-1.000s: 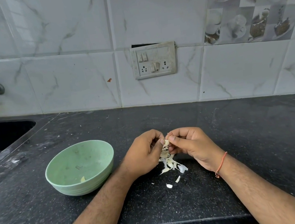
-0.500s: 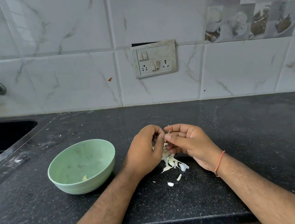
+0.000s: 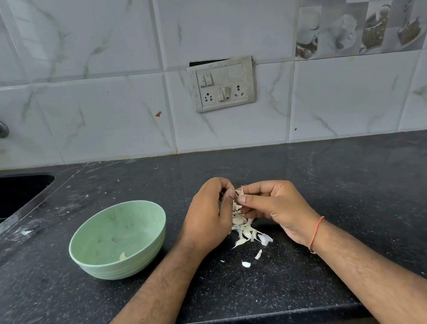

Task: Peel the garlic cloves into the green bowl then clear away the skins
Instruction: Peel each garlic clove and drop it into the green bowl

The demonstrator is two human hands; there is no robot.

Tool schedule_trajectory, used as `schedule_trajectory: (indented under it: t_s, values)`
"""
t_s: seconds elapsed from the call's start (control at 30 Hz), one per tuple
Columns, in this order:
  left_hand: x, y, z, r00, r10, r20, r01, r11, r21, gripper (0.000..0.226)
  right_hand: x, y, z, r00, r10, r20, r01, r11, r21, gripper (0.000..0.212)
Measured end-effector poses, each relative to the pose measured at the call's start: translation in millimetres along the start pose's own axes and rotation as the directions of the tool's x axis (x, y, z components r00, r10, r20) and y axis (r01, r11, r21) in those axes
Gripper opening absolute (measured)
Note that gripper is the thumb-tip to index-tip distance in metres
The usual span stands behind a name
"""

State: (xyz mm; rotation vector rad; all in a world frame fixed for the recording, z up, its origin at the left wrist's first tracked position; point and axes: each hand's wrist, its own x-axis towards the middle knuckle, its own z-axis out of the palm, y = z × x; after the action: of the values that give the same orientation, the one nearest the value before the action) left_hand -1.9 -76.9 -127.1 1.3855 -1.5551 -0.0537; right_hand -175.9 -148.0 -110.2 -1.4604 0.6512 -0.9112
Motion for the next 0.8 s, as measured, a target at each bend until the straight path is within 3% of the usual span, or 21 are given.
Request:
schedule_trajectory:
  t_s: [0.17, 0.47, 0.63, 0.8]
  values:
    - [1.7, -1.6, -1.8, 0.990, -0.098, -0.097, 0.089, 0.992, -0.094, 0.011, -0.4, 0.3, -1.3, 0.999, -0.042, -0.025, 0.040, 0.996, -0.080, 0.017]
    - [1.7, 0.0, -1.2, 0.983, -0.179, -0.027, 0.169, 0.962, -0.215, 0.013, 1.1, 7.1, -4.1, 0.966, -0.258, -0.004, 0.234, 0.883, -0.406, 0.012]
    - [3.6, -0.1, -2.8, 0.976, -0.215, -0.021, 0.206, 0.956, -0.210, 0.014, 2.0, 6.7, -5.4, 0.951, -0.309, -0.024, 0.276, 0.879, -0.388, 0.012]
    - [5.1, -0.3, -3.3, 0.955, -0.293, 0.055, 0.293, 0.890, -0.351, 0.021, 1.4, 4.5, -4.2, 0.944, -0.329, -0.015, 0.305, 0.891, -0.335, 0.013]
